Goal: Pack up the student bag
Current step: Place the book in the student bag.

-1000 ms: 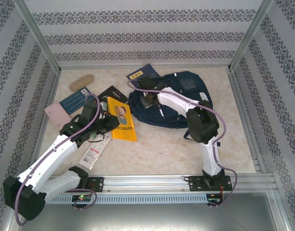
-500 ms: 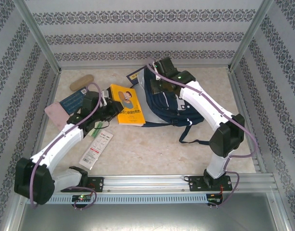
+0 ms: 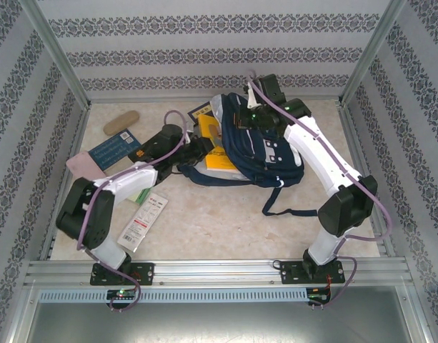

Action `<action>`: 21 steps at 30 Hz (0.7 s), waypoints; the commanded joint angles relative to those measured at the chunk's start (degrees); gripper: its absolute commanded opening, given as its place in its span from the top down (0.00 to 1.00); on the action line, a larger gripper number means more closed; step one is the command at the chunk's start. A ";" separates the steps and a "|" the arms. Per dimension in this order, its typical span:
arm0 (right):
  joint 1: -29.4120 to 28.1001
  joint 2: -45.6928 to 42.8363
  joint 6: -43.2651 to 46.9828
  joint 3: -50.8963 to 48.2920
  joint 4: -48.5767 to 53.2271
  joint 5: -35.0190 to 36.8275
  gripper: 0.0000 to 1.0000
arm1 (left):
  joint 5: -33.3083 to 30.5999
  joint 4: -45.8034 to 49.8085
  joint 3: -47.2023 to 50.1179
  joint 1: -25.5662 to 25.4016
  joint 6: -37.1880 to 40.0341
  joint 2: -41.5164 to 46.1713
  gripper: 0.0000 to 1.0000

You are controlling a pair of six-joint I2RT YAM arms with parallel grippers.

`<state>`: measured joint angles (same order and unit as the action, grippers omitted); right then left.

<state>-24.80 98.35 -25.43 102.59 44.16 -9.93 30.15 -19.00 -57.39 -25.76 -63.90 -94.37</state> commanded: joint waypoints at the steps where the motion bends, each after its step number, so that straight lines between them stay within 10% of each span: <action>1: 1.19 -5.17 -4.19 1.47 -5.19 -4.21 1.00 | 0.95 -11.32 -5.45 -2.43 -1.80 -3.21 1.00; 21: 2.72 -6.94 -7.02 -0.71 -7.25 -8.56 1.00 | -6.63 4.71 -29.57 -15.58 1.92 -29.69 0.89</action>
<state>-22.15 95.37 -31.62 101.47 43.46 -15.92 23.66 -16.84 -83.68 -39.40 -64.31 -122.54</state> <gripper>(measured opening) 0.072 0.178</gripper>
